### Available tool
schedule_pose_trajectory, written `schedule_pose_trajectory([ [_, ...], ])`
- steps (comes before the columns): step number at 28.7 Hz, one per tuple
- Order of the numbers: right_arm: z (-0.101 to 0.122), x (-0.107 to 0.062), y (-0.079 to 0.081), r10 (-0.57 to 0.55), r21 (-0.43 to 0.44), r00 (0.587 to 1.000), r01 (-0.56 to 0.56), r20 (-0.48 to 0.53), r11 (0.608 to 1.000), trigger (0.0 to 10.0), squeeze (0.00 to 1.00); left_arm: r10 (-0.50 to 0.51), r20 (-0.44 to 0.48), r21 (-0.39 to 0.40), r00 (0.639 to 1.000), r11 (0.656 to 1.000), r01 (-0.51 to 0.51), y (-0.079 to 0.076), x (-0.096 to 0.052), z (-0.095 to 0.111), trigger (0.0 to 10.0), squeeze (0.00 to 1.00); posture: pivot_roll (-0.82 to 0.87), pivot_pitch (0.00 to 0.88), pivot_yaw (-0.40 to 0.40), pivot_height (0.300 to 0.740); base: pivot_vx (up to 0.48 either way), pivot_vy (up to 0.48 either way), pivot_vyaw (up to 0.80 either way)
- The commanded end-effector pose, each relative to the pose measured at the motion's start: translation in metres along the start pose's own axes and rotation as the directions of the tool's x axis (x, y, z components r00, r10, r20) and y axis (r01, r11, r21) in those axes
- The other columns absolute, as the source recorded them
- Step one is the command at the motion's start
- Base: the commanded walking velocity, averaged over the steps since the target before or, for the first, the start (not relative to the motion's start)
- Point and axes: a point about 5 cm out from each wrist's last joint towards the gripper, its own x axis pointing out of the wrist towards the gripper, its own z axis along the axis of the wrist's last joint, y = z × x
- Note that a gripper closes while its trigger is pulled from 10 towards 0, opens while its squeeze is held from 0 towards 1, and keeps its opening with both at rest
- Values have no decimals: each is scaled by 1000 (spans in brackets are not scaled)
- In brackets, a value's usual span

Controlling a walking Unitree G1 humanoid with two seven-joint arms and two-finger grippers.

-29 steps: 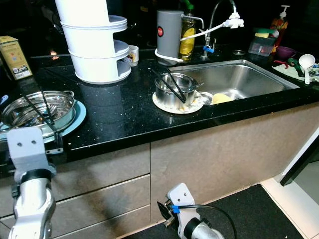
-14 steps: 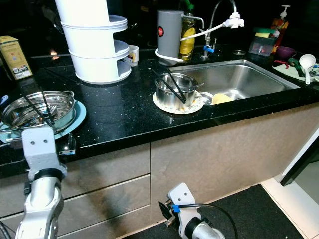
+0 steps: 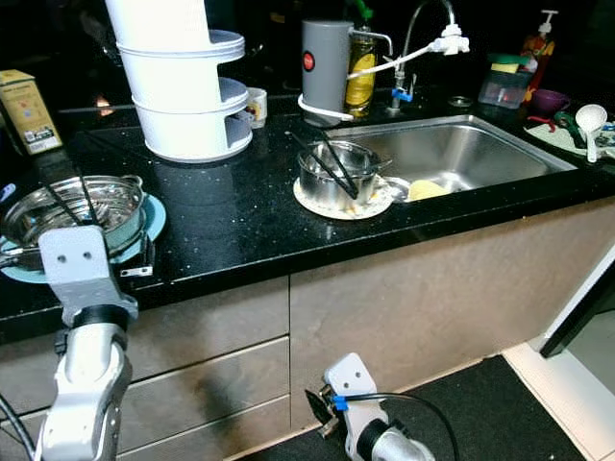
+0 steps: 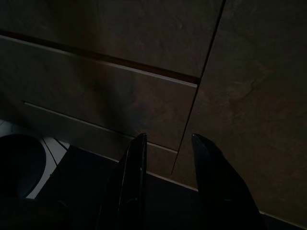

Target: Kitchen organization

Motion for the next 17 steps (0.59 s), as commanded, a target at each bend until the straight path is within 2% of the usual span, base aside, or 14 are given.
schedule_pose_trajectory([
  [1, -4, -1, 4, 16, -1, 1000, -16, -12, 1000, 10000, 0, 14, 6, 24, 1000, 1000, -15, 4, -1, -1, 10000, 0, -38, 67, -19, 740, 0, 0, 0],
  [4, -5, -2, 4, 20, 0, 1000, -20, -14, 1000, 10000, 0, 36, -1, 44, 999, 998, -36, 8, -1, -2, 10000, 0, -37, 71, -23, 740, 0, 0, 0],
  [5, -5, -2, 4, 22, 2, 1000, -22, -15, 1000, 10000, 0, 52, -9, 52, 999, 997, -52, 11, -2, -4, 7255, 0, -37, 71, -23, 740, 0, 0, 0],
  [6, -5, -2, 5, 26, 1, 1000, -26, -16, 1000, 10000, 0, 68, -20, 59, 997, 996, -67, 14, -2, -6, 3804, 0, -36, 73, -26, 740, 0, 0, 0],
  [7, -5, -2, 5, 26, 1, 1000, -26, -16, 1000, 10000, 0, 68, -20, 59, 997, 996, -67, 14, -2, -6, 3804, 0, -36, 73, -26, 740, 0, 0, 0],
  [8, -5, -2, 5, 28, 1, 999, -28, -16, 1000, 10000, 0, 72, -19, 58, 997, 996, -71, 15, -2, -6, 392, 0, -34, 74, -27, 740, 0, 0, 0],
  [9, -5, -2, 5, 28, 1, 999, -28, -16, 1000, 10000, 0, 72, -19, 58, 997, 996, -71, 15, -2, -6, 392, 0, -34, 74, -27, 740, 0, 0, 0],
  [10, -6, -2, 5, 29, 1, 999, -29, -17, 1000, 10000, 0, 71, -18, 52, 997, 996, -70, 14, -2, -5, 3804, 0, -32, 73, -28, 740, 0, 0, 0],
  [11, -6, -2, 5, 30, 2, 999, -30, -17, 1000, 10000, 0, 72, -18, 48, 997, 996, -71, 14, -2, -5, 6235, 0, -32, 73, -28, 740, 0, 0, 0],
  [12, -6, -2, 5, 30, 2, 999, -30, -17, 1000, 10000, 0, 72, -18, 48, 997, 996, -71, 14, -2, -5, 6235, 0, -32, 73, -28, 740, 0, 0, 0],
  [13, -6, -2, 5, 30, 2, 999, -30, -17, 1000, 10000, 0, 71, -18, 45, 997, 996, -71, 14, -2, -5, 10000, 0, -31, 73, -28, 740, 0, 0, 0],
  [17, -6, -1, 5, 33, 1, 999, -33, -17, 999, 10000, 0, 73, -19, 43, 997, 996, -73, 14, -2, -5, 10000, 0, -31, 73, -28, 740, 0, 0, 0],
])
